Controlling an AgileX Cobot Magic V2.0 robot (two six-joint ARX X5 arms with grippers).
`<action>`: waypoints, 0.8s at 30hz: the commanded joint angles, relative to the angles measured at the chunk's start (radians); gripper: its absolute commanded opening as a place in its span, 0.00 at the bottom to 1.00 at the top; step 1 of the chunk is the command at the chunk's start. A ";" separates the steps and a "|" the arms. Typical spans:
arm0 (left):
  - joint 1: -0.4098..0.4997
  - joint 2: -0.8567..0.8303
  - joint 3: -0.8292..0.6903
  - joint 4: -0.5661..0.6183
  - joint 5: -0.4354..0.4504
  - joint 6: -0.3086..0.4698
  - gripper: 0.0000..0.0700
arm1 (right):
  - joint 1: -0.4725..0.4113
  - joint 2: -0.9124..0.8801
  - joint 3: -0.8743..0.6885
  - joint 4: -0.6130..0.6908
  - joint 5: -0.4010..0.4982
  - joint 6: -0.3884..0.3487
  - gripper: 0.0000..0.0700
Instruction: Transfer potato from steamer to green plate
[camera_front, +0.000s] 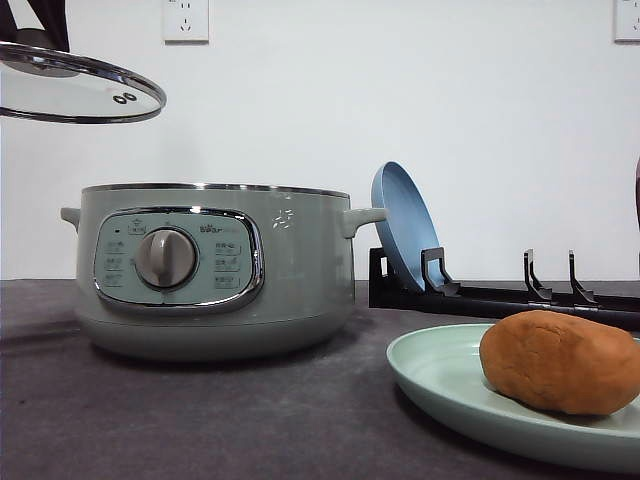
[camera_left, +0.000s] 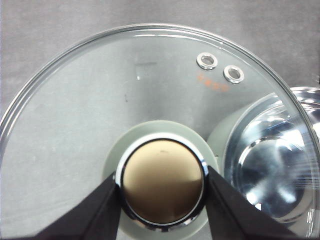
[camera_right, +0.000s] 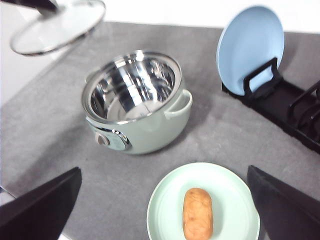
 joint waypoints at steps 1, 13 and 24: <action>-0.002 -0.018 0.047 0.034 0.006 -0.002 0.00 | 0.005 -0.004 0.016 0.003 0.002 -0.011 1.00; -0.013 -0.018 0.047 0.029 0.041 -0.002 0.00 | 0.005 -0.011 0.016 0.001 0.001 -0.010 1.00; -0.127 -0.018 0.045 0.021 0.067 -0.002 0.00 | 0.005 -0.011 0.016 0.001 0.001 0.004 1.00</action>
